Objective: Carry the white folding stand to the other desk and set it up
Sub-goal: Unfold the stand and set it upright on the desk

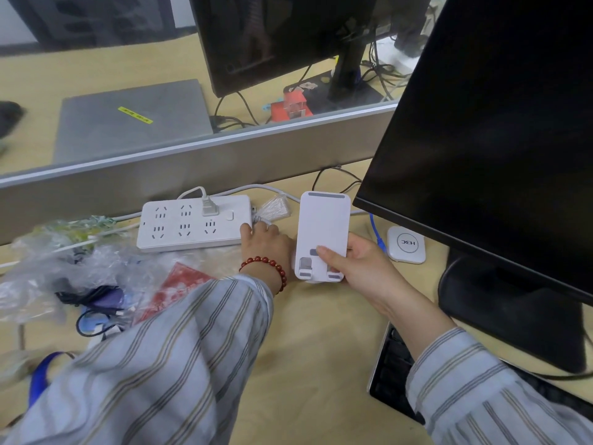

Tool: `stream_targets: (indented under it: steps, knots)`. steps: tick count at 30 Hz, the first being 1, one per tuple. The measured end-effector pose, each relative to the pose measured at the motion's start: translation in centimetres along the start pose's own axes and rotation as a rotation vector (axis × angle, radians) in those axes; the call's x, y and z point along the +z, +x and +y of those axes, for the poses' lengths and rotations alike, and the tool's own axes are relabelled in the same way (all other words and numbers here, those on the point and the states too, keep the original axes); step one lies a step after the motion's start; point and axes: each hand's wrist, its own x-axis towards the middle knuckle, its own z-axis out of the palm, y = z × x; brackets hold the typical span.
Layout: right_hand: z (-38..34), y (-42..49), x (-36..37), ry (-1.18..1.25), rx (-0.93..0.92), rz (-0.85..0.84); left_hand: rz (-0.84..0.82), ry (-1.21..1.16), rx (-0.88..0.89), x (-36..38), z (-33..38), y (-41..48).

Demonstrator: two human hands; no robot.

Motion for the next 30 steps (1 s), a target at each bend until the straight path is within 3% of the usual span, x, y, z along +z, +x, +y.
stream_targets:
  steps: [17,21,24,30]
  knots:
    - [0.0,1.1,-0.4,-0.052,0.023,-0.063,-0.044,-0.018,0.032,0.3,0.1,-0.2]
    - [0.2,1.3,-0.4,-0.014,0.035,-0.077,0.051,-0.192,0.067,0.5,0.4,-0.3]
    - [0.5,1.6,-0.6,-0.008,0.062,-0.086,0.045,-0.313,0.202,0.3,0.7,-0.6]
    - [1.0,2.5,-0.5,-0.026,0.084,-0.063,0.055,-0.340,0.150,1.4,0.9,0.5]
